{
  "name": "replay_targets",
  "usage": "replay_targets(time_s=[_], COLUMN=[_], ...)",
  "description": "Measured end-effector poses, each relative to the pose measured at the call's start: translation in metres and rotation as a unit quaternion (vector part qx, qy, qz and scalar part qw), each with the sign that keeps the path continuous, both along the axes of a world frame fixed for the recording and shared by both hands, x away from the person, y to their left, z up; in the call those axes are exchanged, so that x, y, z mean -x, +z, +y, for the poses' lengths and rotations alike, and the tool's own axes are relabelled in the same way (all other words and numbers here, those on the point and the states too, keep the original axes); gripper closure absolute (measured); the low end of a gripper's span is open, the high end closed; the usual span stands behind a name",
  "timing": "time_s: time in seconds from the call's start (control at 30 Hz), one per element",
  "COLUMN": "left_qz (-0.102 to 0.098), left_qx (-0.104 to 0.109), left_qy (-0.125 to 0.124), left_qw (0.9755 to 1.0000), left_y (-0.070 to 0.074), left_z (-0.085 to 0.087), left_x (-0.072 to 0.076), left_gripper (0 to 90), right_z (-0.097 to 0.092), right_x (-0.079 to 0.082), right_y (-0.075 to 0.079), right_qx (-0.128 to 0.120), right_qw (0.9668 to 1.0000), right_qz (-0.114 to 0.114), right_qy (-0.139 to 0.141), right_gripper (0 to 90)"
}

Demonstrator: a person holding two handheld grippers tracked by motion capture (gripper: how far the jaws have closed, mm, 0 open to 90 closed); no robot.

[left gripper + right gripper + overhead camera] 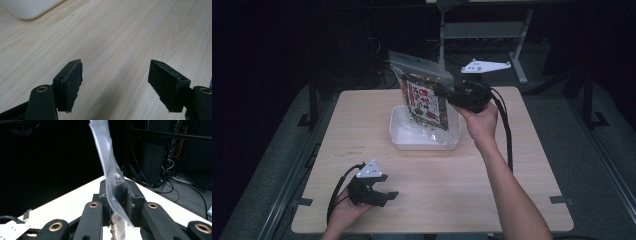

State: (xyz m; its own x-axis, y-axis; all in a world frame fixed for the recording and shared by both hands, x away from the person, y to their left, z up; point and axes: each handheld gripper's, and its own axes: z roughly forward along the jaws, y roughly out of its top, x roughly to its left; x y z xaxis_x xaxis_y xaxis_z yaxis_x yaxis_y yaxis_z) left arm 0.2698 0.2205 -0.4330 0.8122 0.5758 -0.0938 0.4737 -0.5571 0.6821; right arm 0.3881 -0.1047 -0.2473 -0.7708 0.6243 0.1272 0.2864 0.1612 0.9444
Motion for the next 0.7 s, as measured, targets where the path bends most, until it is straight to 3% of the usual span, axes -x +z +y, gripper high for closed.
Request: replay_targets(time_s=[0.3, 0.7], left_qz=[0.001, 0.001], left_qx=[-0.001, -0.008], left_qy=[-0.001, -0.003], left_qw=[1.0000, 1.0000], left_y=[-0.001, -0.002], left_z=[0.000, 0.001], left_x=[-0.001, -0.002], left_gripper=[26.9, 26.9], right_z=[0.019, 0.030], right_x=[-0.023, -0.039], right_y=[-0.007, -0.021], right_qx=[-0.002, -0.003], right_qw=[0.9999, 0.9994], right_qz=[0.000, 0.009], right_qy=[-0.016, -0.033], right_gripper=[76.9, 76.9])
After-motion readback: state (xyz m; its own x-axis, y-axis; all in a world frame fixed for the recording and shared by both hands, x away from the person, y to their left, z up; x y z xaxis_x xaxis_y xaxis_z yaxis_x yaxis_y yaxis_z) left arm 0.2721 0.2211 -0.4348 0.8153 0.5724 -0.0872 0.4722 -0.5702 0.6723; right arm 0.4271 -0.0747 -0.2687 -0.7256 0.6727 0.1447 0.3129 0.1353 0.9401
